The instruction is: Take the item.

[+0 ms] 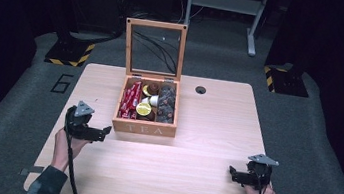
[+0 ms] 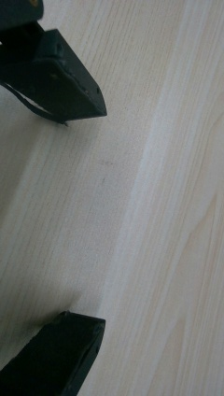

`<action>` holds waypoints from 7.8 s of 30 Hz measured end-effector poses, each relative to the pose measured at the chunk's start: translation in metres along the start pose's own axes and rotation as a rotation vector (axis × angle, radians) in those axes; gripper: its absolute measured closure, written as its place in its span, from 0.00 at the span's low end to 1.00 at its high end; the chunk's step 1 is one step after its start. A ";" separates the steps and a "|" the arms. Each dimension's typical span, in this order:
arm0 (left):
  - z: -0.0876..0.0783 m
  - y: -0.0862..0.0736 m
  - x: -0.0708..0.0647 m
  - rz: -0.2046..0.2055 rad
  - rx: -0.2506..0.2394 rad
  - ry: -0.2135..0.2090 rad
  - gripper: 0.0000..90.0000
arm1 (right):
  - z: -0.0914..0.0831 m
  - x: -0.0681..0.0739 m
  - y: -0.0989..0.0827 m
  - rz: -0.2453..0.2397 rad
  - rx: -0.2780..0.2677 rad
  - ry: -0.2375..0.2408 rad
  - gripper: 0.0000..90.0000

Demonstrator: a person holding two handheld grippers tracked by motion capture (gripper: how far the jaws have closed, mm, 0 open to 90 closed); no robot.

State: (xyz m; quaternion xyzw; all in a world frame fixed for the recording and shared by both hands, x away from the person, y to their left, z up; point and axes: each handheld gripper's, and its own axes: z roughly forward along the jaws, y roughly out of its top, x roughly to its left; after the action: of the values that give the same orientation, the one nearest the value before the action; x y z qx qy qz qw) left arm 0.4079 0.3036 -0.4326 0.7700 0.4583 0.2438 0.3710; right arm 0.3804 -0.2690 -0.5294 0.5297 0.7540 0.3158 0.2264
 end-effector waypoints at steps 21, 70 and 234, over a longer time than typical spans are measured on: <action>0.036 0.046 -0.024 0.075 0.021 -0.058 0.01 | 0.000 0.000 0.000 0.004 -0.007 0.003 0.01; 0.119 0.080 -0.052 0.123 0.119 -0.118 0.22 | -0.001 0.001 -0.001 0.001 -0.009 0.004 0.02; 0.030 -0.010 0.085 -0.170 -0.039 0.096 0.42 | 0.000 0.001 -0.001 0.004 -0.009 0.003 0.02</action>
State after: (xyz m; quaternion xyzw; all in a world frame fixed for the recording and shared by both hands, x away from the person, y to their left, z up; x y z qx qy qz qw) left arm 0.4630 0.3718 -0.4556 0.7085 0.5344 0.2566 0.3828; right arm 0.3793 -0.2686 -0.5296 0.5298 0.7516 0.3205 0.2273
